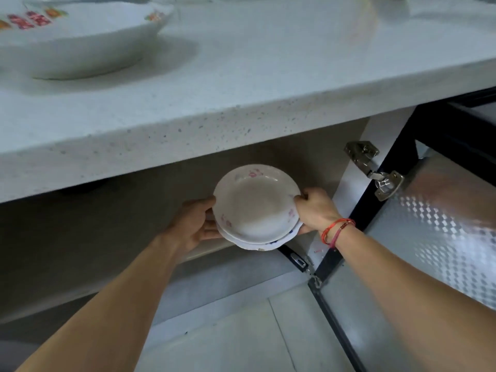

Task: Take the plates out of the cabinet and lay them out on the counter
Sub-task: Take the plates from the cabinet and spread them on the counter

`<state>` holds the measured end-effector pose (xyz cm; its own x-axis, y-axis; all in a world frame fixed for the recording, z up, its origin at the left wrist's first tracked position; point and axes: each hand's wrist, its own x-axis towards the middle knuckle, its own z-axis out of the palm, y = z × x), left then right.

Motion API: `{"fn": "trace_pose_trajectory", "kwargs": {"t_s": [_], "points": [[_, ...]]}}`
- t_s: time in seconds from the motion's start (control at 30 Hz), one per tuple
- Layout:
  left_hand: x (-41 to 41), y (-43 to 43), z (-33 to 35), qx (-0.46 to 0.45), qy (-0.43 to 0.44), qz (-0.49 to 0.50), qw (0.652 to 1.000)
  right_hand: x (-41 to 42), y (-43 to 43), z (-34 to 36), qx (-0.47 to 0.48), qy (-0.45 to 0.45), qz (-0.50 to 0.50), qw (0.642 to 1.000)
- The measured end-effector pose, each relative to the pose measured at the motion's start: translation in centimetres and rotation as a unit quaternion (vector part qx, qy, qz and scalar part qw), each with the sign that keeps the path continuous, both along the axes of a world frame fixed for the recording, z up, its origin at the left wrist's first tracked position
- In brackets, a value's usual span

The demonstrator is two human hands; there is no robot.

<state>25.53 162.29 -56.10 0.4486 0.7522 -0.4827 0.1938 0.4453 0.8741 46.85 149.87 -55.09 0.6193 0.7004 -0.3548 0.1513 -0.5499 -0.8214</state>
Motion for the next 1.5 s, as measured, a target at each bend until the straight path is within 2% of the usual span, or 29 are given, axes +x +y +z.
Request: {"fn": "trace_pose_trajectory", "kwargs": {"t_s": [0.13, 0.4, 0.7, 0.93, 1.2, 1.5], "points": [[-1.8, -2.9, 2.3, -0.038, 0.033, 0.009, 0.999, -1.6, -2.5, 2.7, -0.039, 0.007, 0.016, 0.999], [-6.4, -10.5, 8.6, -0.071, 0.099, 0.024, 0.992, -5.5, -9.5, 8.5, -0.108, 0.105, 0.031, 0.988], [-9.2, -16.9, 18.3, -0.102, 0.132, 0.016, 0.986, -7.8, -15.2, 18.0, -0.161, 0.128, 0.058, 0.977], [-10.2, -20.4, 27.5, -0.097, 0.13, 0.002, 0.987, -9.0, -18.9, 27.1, -0.161, 0.143, 0.063, 0.974], [-10.6, -21.4, 36.3, -0.055, 0.122, -0.012, 0.991, -9.2, -19.8, 36.3, -0.131, 0.101, 0.044, 0.985], [-10.7, -21.0, 41.1, -0.017, 0.094, -0.002, 0.995, -9.0, -18.7, 41.2, -0.092, 0.069, 0.061, 0.992]]}}
